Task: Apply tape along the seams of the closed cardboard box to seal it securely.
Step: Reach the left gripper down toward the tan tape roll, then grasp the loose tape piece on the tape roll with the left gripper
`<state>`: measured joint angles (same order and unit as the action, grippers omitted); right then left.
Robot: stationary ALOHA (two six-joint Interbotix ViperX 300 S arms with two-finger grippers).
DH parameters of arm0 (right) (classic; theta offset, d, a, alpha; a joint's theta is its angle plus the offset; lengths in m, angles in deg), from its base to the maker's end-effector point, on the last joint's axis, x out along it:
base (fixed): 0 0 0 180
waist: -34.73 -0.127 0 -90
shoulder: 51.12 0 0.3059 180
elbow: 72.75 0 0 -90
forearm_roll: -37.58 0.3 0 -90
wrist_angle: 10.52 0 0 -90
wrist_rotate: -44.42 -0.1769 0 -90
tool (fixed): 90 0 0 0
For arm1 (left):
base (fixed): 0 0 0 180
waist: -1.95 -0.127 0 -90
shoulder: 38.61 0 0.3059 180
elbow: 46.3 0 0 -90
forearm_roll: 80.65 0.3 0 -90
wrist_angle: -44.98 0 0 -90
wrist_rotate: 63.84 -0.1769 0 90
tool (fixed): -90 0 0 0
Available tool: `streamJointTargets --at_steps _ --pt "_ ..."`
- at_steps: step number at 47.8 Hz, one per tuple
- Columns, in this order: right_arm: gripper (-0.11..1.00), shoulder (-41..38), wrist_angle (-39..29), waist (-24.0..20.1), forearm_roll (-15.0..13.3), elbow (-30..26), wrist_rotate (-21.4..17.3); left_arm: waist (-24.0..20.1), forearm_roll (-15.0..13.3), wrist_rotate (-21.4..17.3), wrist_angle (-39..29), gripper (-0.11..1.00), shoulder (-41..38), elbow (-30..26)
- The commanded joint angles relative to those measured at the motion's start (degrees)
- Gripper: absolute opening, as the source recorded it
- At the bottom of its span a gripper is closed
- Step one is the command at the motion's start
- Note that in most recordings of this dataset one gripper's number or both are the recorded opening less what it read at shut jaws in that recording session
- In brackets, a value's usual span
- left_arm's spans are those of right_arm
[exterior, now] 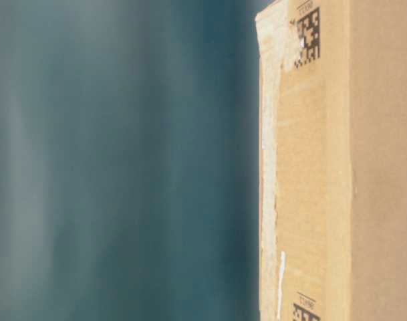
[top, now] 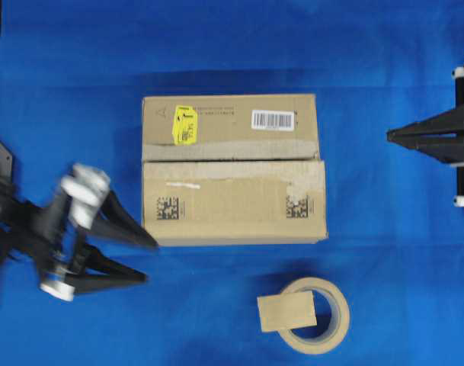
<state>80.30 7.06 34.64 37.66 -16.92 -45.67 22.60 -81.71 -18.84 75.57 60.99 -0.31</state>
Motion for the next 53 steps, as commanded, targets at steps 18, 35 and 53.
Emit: streamJointTargets --at_steps 18,35,53 --pt "0.00 -0.44 0.62 0.00 0.00 -1.32 0.44 1.67 -1.14 -21.80 -3.87 0.58 -27.42 -19.78" --pt "0.00 -0.44 0.18 0.00 -0.18 -1.23 0.53 0.88 -1.14 -24.35 -6.68 0.58 -37.62 -27.95" --pt "0.00 -0.62 -0.79 0.00 -0.35 -1.14 0.62 0.35 -1.23 -26.10 -6.68 0.57 -41.13 -31.46"
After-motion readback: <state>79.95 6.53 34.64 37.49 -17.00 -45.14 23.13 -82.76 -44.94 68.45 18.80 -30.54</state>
